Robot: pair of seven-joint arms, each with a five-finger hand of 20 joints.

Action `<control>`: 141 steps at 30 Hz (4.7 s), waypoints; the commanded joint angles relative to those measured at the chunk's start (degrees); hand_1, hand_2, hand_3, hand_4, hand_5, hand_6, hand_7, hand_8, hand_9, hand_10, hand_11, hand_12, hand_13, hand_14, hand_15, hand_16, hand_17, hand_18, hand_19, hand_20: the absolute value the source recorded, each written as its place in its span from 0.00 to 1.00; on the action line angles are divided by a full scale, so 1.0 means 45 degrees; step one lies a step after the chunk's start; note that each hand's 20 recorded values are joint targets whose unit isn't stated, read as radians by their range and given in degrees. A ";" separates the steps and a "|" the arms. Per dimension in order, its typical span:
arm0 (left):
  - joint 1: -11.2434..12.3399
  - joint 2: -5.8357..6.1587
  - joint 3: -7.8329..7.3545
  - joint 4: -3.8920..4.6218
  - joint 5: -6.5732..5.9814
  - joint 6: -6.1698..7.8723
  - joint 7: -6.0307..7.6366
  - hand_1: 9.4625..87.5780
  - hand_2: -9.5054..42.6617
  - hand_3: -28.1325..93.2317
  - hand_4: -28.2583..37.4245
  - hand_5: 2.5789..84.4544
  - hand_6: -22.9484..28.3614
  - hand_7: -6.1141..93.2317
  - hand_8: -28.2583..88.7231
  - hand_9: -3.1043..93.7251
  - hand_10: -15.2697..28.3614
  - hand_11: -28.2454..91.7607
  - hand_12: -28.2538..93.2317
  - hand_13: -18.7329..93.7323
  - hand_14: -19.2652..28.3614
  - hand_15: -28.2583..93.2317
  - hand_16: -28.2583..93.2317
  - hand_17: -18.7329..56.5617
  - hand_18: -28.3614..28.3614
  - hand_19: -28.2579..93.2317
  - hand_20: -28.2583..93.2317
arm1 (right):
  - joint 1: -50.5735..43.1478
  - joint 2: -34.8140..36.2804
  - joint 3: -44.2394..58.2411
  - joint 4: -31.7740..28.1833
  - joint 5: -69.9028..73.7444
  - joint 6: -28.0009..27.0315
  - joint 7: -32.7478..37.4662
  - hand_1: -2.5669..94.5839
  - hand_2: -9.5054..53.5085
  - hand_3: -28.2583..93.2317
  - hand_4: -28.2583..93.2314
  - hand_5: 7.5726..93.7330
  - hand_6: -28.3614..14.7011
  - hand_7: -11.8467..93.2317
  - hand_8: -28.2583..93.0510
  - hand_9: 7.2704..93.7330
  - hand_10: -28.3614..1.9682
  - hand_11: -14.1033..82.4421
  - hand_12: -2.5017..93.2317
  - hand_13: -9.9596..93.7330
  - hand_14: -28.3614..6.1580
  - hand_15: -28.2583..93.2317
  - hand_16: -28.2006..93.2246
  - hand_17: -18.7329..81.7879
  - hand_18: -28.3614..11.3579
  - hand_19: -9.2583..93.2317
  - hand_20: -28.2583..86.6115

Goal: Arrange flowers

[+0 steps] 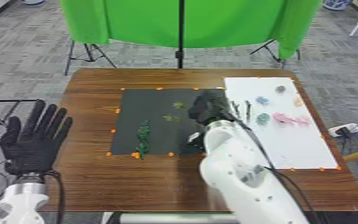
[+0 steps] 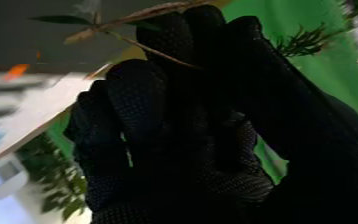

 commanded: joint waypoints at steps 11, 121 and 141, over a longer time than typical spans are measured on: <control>-0.0734 0.0134 0.0336 0.0284 -0.0049 0.0271 -0.0627 0.17 0.44 0.86 0.00 0.46 0.60 0.12 0.18 0.39 0.65 0.34 0.30 0.39 0.68 0.38 0.19 0.16 0.70 0.44 0.31 | -0.0671 -0.1610 -0.1051 0.1482 -0.0894 -0.0295 -0.0282 0.48 0.00 0.88 0.05 0.74 0.53 0.50 0.31 0.79 0.34 0.54 0.31 0.71 0.32 0.85 0.44 0.55 0.03 1.00 0.61; -0.0159 -0.0737 0.0475 0.0112 -0.0317 0.0463 -0.0499 0.17 0.45 0.86 0.00 0.48 0.61 0.13 0.17 0.39 0.66 0.35 0.30 0.39 0.71 0.42 0.20 0.15 0.72 0.46 0.32 | -0.1983 0.3803 0.1008 -0.1272 0.1022 -0.2485 -0.1822 0.54 0.00 0.88 0.04 0.82 0.56 0.31 0.24 0.77 0.35 0.35 0.22 0.71 0.40 0.75 0.49 0.55 0.09 1.00 0.63; -0.0171 -0.0776 0.0483 0.0137 -0.0368 0.0431 -0.0547 0.17 0.45 0.86 0.00 0.48 0.61 0.13 0.17 0.40 0.66 0.35 0.30 0.39 0.72 0.42 0.20 0.15 0.72 0.46 0.32 | -0.1756 0.3741 0.0661 -0.1299 0.0918 -0.2017 -0.2155 0.53 0.00 0.88 0.03 0.81 0.55 0.31 0.25 0.73 0.36 0.32 0.20 0.71 0.39 0.76 0.46 0.54 0.09 1.00 0.63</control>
